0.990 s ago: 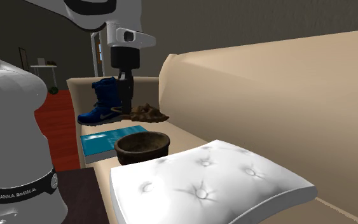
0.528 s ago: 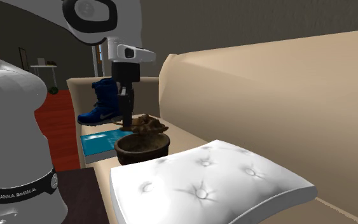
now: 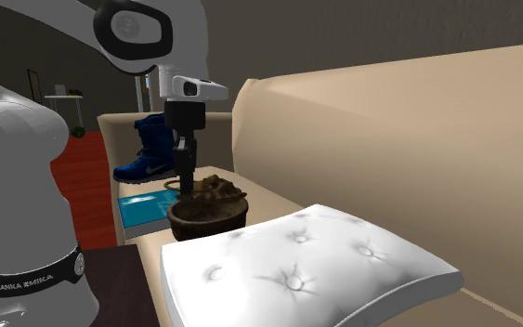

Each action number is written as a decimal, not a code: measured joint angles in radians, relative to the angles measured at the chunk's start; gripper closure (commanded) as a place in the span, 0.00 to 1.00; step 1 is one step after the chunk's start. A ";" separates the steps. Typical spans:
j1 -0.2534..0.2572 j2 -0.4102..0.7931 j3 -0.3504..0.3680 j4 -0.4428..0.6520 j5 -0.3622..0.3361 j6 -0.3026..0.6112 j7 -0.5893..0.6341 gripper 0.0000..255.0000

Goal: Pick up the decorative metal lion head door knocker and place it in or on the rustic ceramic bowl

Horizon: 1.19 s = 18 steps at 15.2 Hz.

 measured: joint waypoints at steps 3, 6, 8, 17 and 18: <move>0.000 0.000 0.000 0.000 0.000 0.001 0.000 0.00; 0.000 0.000 0.000 0.000 0.000 0.001 0.000 0.00; 0.000 0.000 0.000 0.000 0.000 0.001 0.000 0.00; -0.002 -0.027 -0.005 0.115 -0.005 -0.141 0.000 0.00; -0.002 -0.027 -0.005 0.116 -0.005 -0.142 0.000 0.00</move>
